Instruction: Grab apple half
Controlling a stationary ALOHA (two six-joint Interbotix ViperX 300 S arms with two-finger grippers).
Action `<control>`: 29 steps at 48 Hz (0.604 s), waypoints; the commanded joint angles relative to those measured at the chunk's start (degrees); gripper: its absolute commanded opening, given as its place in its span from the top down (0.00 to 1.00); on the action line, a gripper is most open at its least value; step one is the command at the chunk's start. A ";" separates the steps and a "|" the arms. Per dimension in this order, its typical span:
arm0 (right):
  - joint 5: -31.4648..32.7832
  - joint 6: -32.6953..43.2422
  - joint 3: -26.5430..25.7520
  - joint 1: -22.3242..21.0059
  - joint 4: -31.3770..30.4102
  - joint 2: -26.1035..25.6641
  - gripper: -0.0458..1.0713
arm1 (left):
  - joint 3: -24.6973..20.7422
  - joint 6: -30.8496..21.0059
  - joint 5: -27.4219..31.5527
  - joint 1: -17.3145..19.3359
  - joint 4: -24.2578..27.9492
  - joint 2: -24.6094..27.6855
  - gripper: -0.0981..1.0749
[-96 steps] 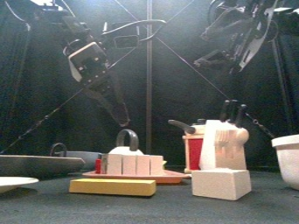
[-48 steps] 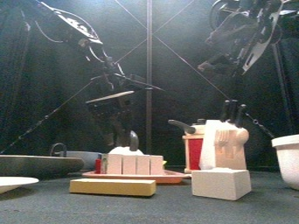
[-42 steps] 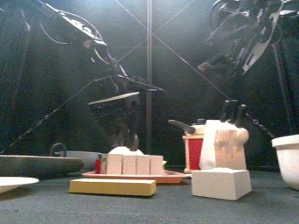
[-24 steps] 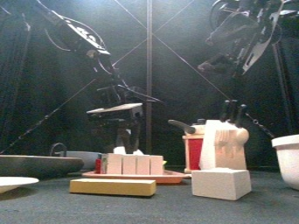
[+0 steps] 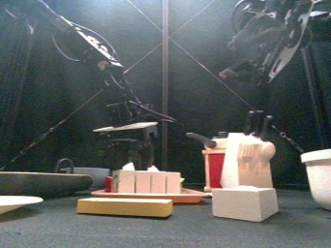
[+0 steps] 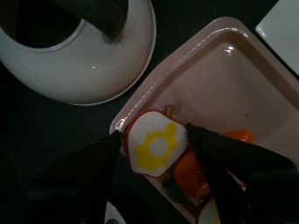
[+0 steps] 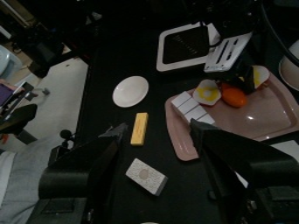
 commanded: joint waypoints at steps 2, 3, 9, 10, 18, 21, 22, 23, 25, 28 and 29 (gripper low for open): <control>-0.18 -0.09 -0.62 -0.09 0.00 -0.79 0.14 | -0.53 0.00 -0.09 0.26 -0.26 -0.79 0.12; -0.18 -0.09 -0.62 -0.09 0.09 -0.70 0.15 | -0.53 -0.09 -0.18 0.26 -0.35 -0.79 0.12; -0.26 -0.09 -0.62 -0.18 0.09 -0.79 0.15 | -0.53 -0.09 -0.18 0.26 -0.35 -0.79 0.15; -0.26 -0.09 -0.62 -0.09 0.09 -0.70 0.15 | -0.53 0.00 -0.09 0.26 -0.35 -0.79 0.15; -0.18 -0.09 -0.62 -0.18 0.09 -0.70 0.14 | -0.53 0.09 -0.09 0.26 -0.35 -0.97 0.22; -0.18 -0.09 -0.53 -0.09 0.09 -0.70 0.15 | -0.53 0.00 -0.09 0.26 -0.26 -1.32 0.23; -0.26 -0.09 -0.53 -0.09 0.09 -0.79 0.15 | -0.62 0.00 -0.09 0.26 -0.26 -1.41 0.24; -0.18 -0.09 -0.53 -0.09 0.00 -0.70 0.15 | -0.70 0.00 -0.09 0.26 -0.26 -1.67 0.24; -0.18 -0.09 -0.53 -0.09 0.00 -0.79 0.15 | -0.79 0.00 -0.09 0.18 -0.18 -2.11 0.24; -0.18 -0.09 -0.53 -0.18 0.09 -0.70 0.15 | -0.97 0.09 -0.09 -0.09 0.35 -2.81 0.24; -0.26 -0.09 -0.44 -0.18 0.09 -0.70 0.15 | -0.97 0.09 -0.09 -0.18 0.62 -2.99 0.24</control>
